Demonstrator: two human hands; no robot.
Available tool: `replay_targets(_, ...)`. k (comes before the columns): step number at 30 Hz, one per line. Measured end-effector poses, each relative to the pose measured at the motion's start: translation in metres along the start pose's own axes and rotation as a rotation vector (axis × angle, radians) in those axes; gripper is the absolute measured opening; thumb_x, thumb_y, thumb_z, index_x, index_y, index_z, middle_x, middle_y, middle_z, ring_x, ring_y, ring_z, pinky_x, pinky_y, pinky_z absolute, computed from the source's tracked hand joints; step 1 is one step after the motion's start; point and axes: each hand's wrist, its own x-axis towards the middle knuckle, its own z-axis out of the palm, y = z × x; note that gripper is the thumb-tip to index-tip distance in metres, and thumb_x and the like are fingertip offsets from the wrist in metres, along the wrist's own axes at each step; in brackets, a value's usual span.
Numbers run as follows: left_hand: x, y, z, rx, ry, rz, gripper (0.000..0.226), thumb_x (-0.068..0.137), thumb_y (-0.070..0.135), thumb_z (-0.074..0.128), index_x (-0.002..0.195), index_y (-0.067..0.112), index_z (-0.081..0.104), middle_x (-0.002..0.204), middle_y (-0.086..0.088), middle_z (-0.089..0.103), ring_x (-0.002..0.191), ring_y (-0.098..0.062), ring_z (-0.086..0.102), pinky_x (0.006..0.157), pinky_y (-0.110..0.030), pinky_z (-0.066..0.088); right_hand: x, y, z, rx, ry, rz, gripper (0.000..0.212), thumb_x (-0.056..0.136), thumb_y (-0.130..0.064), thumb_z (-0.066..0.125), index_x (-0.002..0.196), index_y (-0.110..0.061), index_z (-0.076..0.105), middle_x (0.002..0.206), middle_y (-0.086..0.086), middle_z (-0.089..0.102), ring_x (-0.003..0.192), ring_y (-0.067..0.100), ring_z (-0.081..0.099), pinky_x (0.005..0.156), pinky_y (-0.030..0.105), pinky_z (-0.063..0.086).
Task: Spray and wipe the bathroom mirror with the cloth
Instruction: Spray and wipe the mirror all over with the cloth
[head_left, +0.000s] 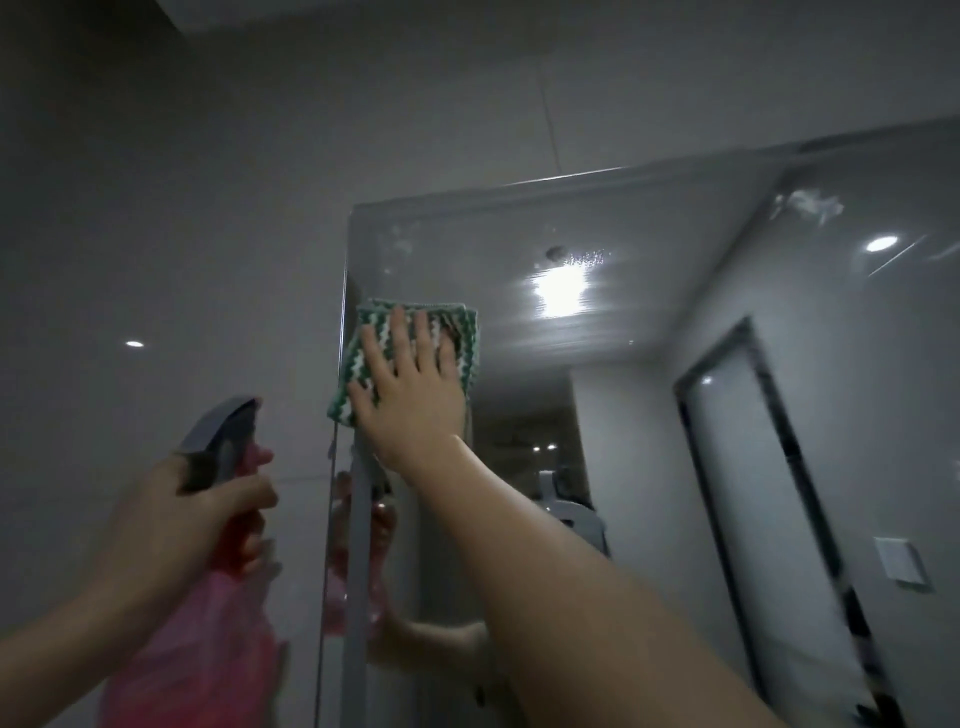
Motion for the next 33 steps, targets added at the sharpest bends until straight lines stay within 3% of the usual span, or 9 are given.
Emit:
replay_targets(7,-0.007,0.004,0.047,-0.04,-0.019,-0.003,0.017,0.082,-0.013,0.052,0.095,-0.003,0.058,0.038,-0.004,0.042,0.029,-0.016,0.039,0.032,-0.024,0.036,-0.014,0.058,-0.019,-0.089,-0.066,-0.196,0.058,0.101,-0.052,0.018,0.152,-0.034,-0.003,0.16,-0.002,-0.012,0.146,0.017,-0.015,0.116,0.038,-0.01)
replay_targets(15,-0.018,0.038,0.158,-0.104,-0.097,0.026,0.019,0.075,-0.011,0.058,0.089,0.001,0.057,0.04,-0.008,0.038,0.032,-0.019,0.039,0.038,-0.023,0.035,-0.046,0.212,-0.068,-0.095,0.107,0.089,0.058,0.098,-0.056,0.024,0.151,-0.04,0.005,0.161,-0.003,-0.004,0.147,0.017,-0.006,0.116,0.037,-0.007)
replay_targets(18,-0.025,0.044,0.183,-0.08,-0.119,0.045,0.03,0.056,0.006,0.062,0.085,0.0,0.06,0.04,-0.007,0.042,0.037,-0.021,0.041,0.046,-0.029,0.037,-0.069,0.266,-0.083,-0.137,0.11,0.187,0.062,0.093,-0.061,0.01,0.151,-0.04,-0.001,0.161,-0.002,-0.005,0.147,0.017,-0.007,0.116,0.039,-0.008)
replay_targets(20,-0.029,0.045,0.196,-0.079,-0.122,0.044,0.034,0.056,0.007,0.062,0.089,-0.003,0.06,0.041,-0.007,0.044,0.037,-0.021,0.042,0.047,-0.03,0.038,-0.081,0.289,-0.09,-0.144,0.096,0.224,0.067,0.087,-0.063,0.002,0.15,-0.04,-0.006,0.161,-0.001,-0.009,0.147,0.017,-0.01,0.116,0.042,-0.009)
replay_targets(24,-0.033,0.042,0.215,-0.091,-0.145,0.036,0.02,0.079,-0.011,0.055,0.099,-0.008,0.056,0.041,-0.006,0.044,0.034,-0.018,0.041,0.039,-0.022,0.037,-0.085,0.298,-0.092,-0.143,0.082,0.254,0.069,0.085,-0.063,-0.001,0.149,-0.039,-0.011,0.16,0.0,-0.014,0.146,0.019,-0.013,0.116,0.043,-0.012)
replay_targets(28,-0.027,0.043,0.209,-0.068,-0.16,0.028,0.016,0.079,-0.014,0.054,0.094,-0.008,0.054,0.038,-0.008,0.041,0.03,-0.018,0.04,0.035,-0.021,0.036,-0.074,0.281,-0.087,-0.122,0.133,0.357,0.06,0.099,-0.054,0.01,0.151,-0.034,-0.01,0.16,0.006,-0.012,0.146,0.025,-0.012,0.115,0.044,-0.012)
replay_targets(33,-0.002,0.034,0.158,0.058,-0.122,0.113,0.018,0.078,-0.01,0.057,0.094,-0.002,0.056,0.038,-0.006,0.046,0.033,-0.019,0.043,0.041,-0.026,0.04,-0.029,0.228,-0.079,-0.083,0.144,0.5,0.06,0.101,-0.047,0.013,0.153,-0.024,-0.008,0.159,0.013,-0.013,0.145,0.032,-0.014,0.114,0.048,-0.013)
